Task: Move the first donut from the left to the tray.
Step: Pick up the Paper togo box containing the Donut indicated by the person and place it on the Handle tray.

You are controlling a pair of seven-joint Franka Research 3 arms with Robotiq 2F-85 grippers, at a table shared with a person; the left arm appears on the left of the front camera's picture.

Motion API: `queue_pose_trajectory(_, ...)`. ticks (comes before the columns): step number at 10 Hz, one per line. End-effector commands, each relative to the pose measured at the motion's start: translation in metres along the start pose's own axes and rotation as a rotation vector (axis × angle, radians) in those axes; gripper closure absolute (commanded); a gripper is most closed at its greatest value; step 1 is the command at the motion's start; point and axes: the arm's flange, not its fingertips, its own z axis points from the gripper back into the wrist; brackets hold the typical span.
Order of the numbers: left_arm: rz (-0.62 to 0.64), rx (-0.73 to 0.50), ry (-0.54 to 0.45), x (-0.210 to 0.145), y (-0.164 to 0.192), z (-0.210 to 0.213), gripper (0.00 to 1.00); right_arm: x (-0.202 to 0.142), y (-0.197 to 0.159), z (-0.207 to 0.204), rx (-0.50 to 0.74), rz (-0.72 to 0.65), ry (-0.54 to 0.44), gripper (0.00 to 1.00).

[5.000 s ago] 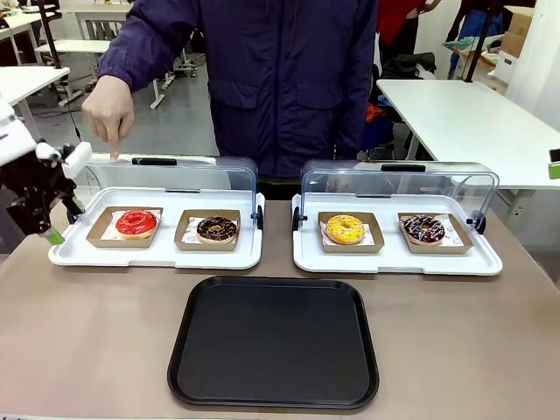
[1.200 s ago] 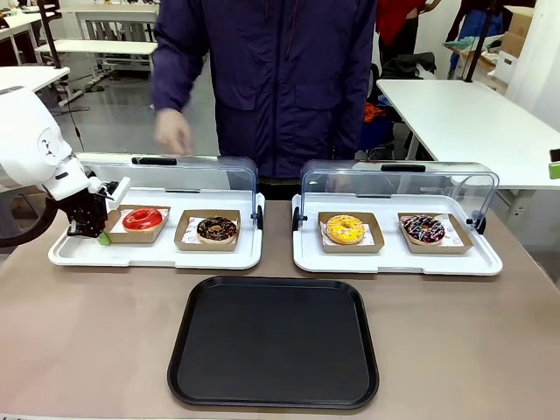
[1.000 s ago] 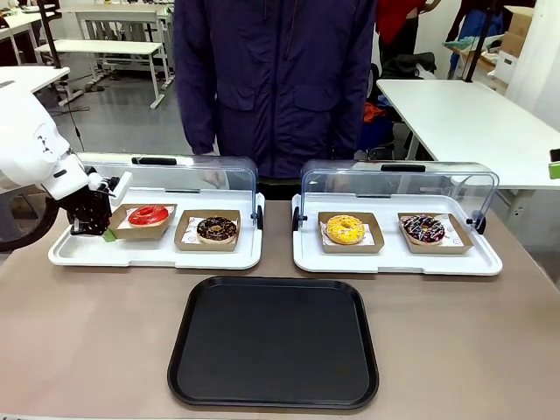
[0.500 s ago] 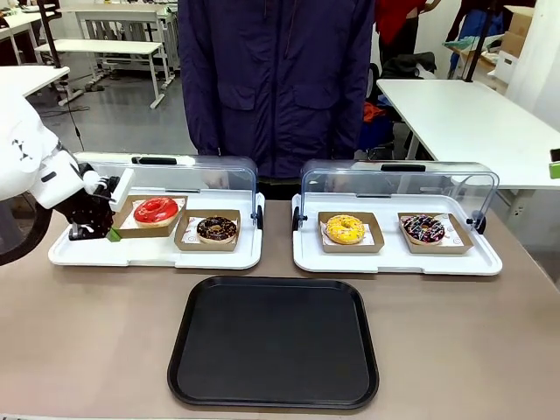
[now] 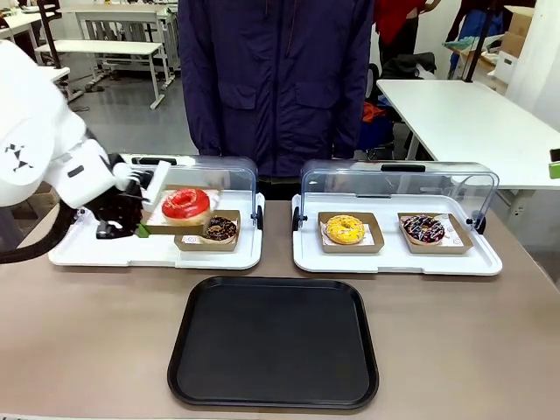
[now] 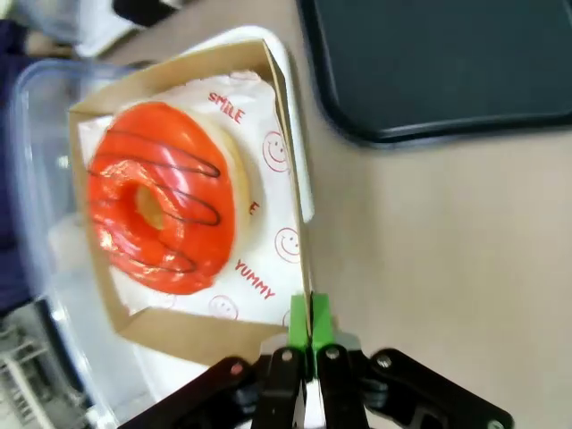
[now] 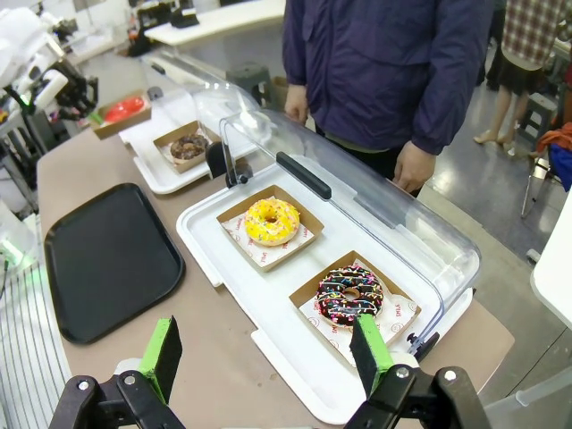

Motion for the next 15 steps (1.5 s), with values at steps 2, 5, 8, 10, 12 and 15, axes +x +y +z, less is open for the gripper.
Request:
queue_pose_trajectory(2,0.004,-0.089,-0.013,0.042,-0.091,-0.023,0.98,0.001,-0.002,-0.002,-0.001,0.025,-0.03,0.0)
queue_pose_trajectory(5,0.002,-0.116,0.008,0.079,-0.126,-0.047,0.98,0.001,-0.002,-0.002,-0.001,0.025,-0.03,0.0)
queue_pose_trajectory(8,-0.008,-0.152,-0.016,0.116,-0.048,-0.034,0.98,0.001,-0.002,-0.002,-0.001,0.025,-0.03,0.0)
queue_pose_trajectory(10,-0.008,-0.152,-0.016,0.116,-0.048,-0.034,0.98,0.001,-0.002,-0.002,-0.001,0.025,-0.03,0.0)
queue_pose_trajectory(12,-0.021,-0.1,0.021,0.141,-0.066,-0.049,0.98,0.001,-0.002,-0.002,-0.001,0.025,-0.03,0.0)
queue_pose_trajectory(15,-0.048,-0.047,0.034,0.171,-0.11,-0.061,0.98,0.001,-0.002,-0.002,-0.001,0.025,-0.03,0.0)
